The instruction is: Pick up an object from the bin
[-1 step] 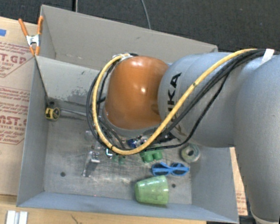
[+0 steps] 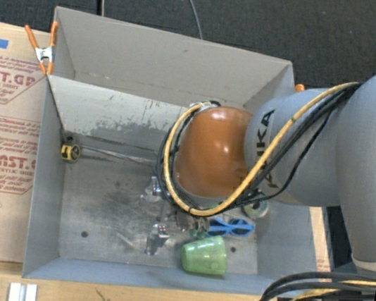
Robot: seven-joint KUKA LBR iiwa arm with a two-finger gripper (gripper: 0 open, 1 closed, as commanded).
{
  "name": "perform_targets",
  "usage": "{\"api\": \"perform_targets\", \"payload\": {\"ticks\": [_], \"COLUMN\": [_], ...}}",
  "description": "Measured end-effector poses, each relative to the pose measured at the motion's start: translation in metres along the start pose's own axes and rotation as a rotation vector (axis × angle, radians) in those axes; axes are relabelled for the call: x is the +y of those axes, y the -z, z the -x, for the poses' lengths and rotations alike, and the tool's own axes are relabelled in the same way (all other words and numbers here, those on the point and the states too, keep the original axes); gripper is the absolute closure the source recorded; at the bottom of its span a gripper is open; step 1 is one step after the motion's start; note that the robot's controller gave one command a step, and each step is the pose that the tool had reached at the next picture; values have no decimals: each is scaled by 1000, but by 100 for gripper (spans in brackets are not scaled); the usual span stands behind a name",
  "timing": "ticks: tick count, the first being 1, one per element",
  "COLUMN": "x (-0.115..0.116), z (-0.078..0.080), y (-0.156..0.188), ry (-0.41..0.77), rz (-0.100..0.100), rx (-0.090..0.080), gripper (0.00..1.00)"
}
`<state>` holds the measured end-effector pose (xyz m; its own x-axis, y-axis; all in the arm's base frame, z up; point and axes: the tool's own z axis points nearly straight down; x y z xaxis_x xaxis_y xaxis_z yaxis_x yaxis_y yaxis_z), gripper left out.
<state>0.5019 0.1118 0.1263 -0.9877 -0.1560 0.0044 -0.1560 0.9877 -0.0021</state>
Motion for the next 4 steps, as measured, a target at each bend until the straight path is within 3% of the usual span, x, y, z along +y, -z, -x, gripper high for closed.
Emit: {"api": "perform_targets", "payload": {"ticks": [1,2,3,4], "x": [-184,-184,-183,-195], "z": [-37,-41,-42,-37], "y": [7,-43,-41,92], "ry": [105,21,22,-22], "rz": [-1,0,1,-1], "rx": [-4,-8,-6,-13], "gripper": [0,0,100,100]}}
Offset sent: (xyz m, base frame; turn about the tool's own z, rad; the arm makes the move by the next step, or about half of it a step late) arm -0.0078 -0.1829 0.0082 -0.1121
